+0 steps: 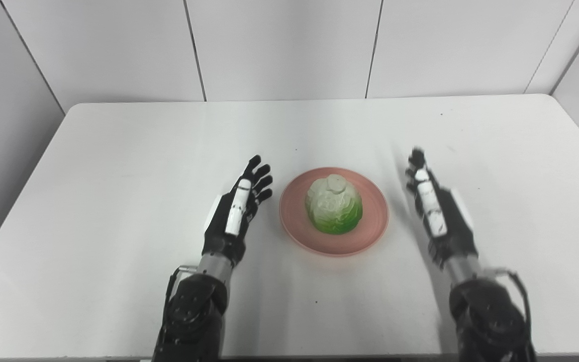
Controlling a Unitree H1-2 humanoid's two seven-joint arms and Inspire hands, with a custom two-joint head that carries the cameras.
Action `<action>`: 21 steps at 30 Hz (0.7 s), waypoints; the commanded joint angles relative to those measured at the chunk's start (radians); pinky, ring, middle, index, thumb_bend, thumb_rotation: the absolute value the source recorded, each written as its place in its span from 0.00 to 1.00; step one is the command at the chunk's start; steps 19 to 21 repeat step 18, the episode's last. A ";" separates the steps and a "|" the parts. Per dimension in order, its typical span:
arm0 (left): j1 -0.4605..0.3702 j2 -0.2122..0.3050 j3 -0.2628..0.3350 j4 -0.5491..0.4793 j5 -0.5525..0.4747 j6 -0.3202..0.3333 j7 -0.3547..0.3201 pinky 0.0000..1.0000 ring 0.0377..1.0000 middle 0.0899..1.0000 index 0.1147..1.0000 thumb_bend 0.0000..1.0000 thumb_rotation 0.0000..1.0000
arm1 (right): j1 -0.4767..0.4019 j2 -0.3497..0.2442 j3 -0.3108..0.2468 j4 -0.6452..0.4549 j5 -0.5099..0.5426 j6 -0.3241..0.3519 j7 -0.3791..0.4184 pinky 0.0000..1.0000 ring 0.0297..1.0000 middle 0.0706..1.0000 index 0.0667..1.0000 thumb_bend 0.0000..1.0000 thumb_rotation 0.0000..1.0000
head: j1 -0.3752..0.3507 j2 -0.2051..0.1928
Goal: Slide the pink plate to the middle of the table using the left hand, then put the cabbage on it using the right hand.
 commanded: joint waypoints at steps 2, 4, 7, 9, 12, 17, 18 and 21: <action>0.040 0.015 -0.009 -0.016 0.016 0.020 0.005 0.90 0.92 0.93 0.92 0.44 1.00 | -0.033 0.002 0.010 0.011 0.021 -0.096 -0.007 1.00 1.00 1.00 1.00 0.34 1.00 | -0.001 -0.001; 0.050 0.019 -0.012 -0.024 0.016 0.021 0.004 0.90 0.92 0.93 0.92 0.45 1.00 | -0.034 0.002 0.009 0.031 0.029 -0.113 -0.010 1.00 1.00 1.00 1.00 0.31 1.00 | 0.000 0.000; 0.049 0.020 -0.007 -0.024 0.011 0.026 0.008 0.90 0.92 0.92 0.92 0.45 1.00 | -0.035 -0.001 0.009 0.052 0.035 -0.128 -0.018 1.00 1.00 1.00 1.00 0.27 1.00 | 0.006 0.000; 0.046 0.019 -0.004 -0.020 0.008 0.025 0.009 0.90 0.92 0.92 0.92 0.45 1.00 | -0.038 -0.006 0.010 0.063 0.036 -0.135 -0.022 1.00 1.00 1.00 1.00 0.26 1.00 | 0.007 0.001; 0.041 0.022 -0.002 -0.012 0.007 0.023 0.006 0.89 0.91 0.92 0.92 0.45 1.00 | -0.037 -0.010 0.013 0.070 0.042 -0.137 -0.024 1.00 1.00 1.00 1.00 0.25 1.00 | 0.009 0.001; 0.033 0.024 -0.003 0.001 0.011 0.017 0.004 0.89 0.91 0.92 0.92 0.45 1.00 | -0.036 -0.019 0.020 0.077 0.046 -0.141 -0.022 1.00 1.00 1.00 1.00 0.23 1.00 | 0.024 0.001; 0.030 0.026 -0.004 0.004 0.012 0.016 0.002 0.90 0.91 0.92 0.92 0.45 1.00 | -0.035 -0.020 0.021 0.077 0.048 -0.137 -0.022 1.00 1.00 1.00 1.00 0.23 1.00 | 0.024 0.002; 0.030 0.026 -0.004 0.004 0.012 0.016 0.002 0.90 0.91 0.92 0.92 0.45 1.00 | -0.035 -0.020 0.021 0.077 0.048 -0.137 -0.022 1.00 1.00 1.00 1.00 0.23 1.00 | 0.024 0.002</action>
